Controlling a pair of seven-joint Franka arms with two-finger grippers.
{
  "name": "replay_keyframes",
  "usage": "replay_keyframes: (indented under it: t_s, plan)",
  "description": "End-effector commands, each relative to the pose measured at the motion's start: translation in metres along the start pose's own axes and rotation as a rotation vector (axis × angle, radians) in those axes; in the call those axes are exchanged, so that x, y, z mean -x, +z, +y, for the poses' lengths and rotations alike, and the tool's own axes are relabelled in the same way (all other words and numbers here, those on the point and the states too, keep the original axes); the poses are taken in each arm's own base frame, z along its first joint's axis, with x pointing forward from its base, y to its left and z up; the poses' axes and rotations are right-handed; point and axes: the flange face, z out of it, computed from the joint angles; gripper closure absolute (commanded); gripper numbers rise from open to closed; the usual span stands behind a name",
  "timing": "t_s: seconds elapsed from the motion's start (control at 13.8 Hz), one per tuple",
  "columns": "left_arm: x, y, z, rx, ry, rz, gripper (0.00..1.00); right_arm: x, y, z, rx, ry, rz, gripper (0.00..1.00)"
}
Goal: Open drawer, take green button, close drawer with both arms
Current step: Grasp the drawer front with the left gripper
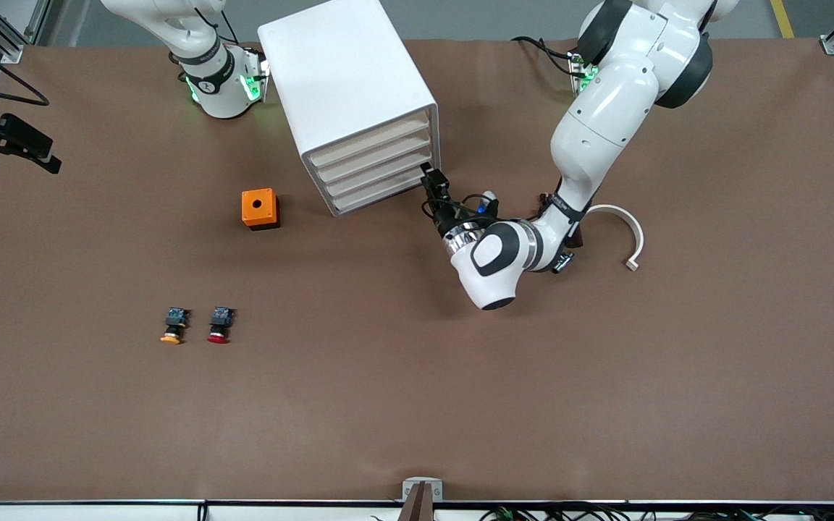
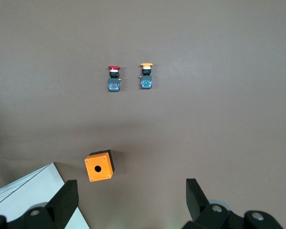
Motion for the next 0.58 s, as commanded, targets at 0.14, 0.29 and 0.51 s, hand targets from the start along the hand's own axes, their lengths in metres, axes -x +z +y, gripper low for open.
replay_keyframes:
  t_s: [0.14,0.29,0.51]
  plan:
    - [0.011,0.01,0.008,0.017,-0.014,-0.027,0.51,0.007,-0.004,-0.001,0.001,-0.019,0.003,0.0]
    - [0.014,0.019,0.008,0.015,-0.012,-0.013,0.51,0.007,-0.004,0.002,0.001,-0.054,0.003,0.0]
    - [0.016,0.038,0.011,0.006,-0.014,0.014,0.52,0.008,-0.004,0.001,0.0,-0.056,0.003,0.0]
